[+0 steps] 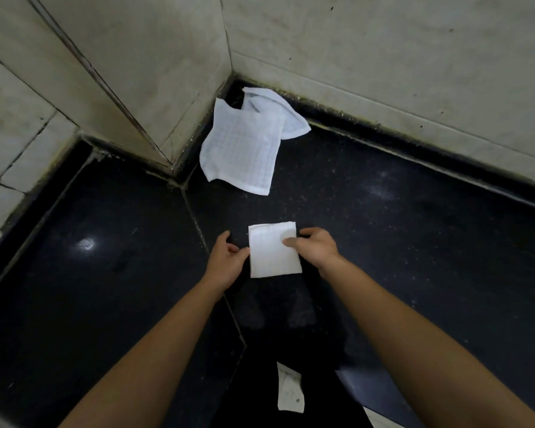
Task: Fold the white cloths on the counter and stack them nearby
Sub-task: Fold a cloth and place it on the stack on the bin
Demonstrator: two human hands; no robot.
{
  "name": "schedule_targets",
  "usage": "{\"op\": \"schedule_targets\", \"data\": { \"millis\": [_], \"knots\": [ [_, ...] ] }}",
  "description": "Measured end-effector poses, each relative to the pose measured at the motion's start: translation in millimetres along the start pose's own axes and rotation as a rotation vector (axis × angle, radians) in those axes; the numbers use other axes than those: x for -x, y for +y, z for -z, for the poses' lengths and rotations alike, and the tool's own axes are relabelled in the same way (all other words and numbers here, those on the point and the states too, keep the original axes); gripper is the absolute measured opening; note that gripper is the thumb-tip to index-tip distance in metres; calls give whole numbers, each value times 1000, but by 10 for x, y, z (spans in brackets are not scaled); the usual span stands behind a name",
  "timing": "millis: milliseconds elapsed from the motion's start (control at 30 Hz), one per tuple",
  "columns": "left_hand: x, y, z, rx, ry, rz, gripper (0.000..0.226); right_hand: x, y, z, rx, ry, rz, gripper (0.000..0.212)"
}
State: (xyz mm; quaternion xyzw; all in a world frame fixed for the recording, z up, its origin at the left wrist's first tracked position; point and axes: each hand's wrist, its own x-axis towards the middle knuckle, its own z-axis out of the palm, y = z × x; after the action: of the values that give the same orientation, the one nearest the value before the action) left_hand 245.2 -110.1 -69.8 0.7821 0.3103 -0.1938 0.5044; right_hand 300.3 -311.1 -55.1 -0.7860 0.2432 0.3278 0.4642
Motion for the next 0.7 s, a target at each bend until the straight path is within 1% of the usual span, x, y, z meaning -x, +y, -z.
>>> {"op": "schedule_targets", "data": {
  "millis": [100,133,200,267,333,433,467,533,600,633,700],
  "knots": [
    [24,16,65,183,27,95,64,25,-74,0,-153,-111,-62,36],
    [35,33,96,230,22,128,62,61,-102,16,-193,-147,-75,32],
    [61,69,168,282,-10,182,59,140,-152,57,-250,-209,-81,28],
    [115,134,248,325,-77,210,57,261,-232,111,-288,-268,-49,28],
    [146,221,322,398,-151,244,64,394,-339,163,-301,-331,-16,26],
    [191,384,393,506,-271,272,83,618,-496,270,-290,-394,32,26],
    [216,430,406,534,-328,274,87,681,-521,301,-320,-424,41,27],
    [297,552,414,602,-494,251,92,824,-536,391,-412,-456,69,29],
    [365,655,394,645,-653,200,90,927,-504,452,-467,-428,71,27],
    [418,716,378,629,-700,169,85,997,-455,483,-468,-365,75,25],
    [496,781,320,553,-704,121,69,1091,-333,513,-441,-239,66,23]
  ]
}}
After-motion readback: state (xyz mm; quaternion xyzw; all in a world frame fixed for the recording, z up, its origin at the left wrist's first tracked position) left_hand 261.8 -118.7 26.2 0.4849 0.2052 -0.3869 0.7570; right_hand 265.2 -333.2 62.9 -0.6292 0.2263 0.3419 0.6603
